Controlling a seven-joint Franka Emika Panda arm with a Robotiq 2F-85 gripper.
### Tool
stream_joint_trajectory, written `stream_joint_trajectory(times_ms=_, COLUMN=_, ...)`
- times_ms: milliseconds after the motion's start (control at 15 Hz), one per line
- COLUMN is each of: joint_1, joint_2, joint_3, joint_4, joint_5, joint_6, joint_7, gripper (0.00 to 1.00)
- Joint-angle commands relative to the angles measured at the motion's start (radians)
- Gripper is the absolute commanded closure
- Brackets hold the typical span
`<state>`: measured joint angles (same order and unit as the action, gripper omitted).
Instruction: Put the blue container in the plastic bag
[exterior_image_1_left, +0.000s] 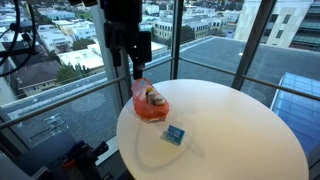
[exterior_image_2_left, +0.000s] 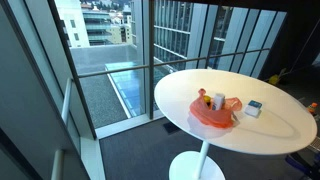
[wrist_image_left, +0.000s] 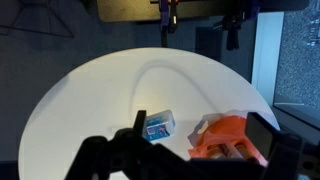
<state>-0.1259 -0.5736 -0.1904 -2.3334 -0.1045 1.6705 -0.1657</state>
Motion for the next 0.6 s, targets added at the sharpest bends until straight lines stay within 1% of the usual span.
stream_joint_trajectory(times_ms=0, joint_1=-0.003, joint_2=0.001, joint_3=0.002, joint_4=0.004, joint_5=0.001, joint_6=-0.002, joint_7=-0.002, gripper=0.0)
stream_joint_trajectory(times_ms=267, joint_1=-0.003, joint_2=0.0, joint_3=0.002, joint_4=0.004, joint_5=0.001, joint_6=-0.002, joint_7=-0.001, gripper=0.0)
stream_joint_trajectory(times_ms=533, joint_1=-0.004, joint_2=0.063, joint_3=0.008, joint_4=0.042, joint_5=0.015, joint_6=0.059, joint_7=0.048, gripper=0.0)
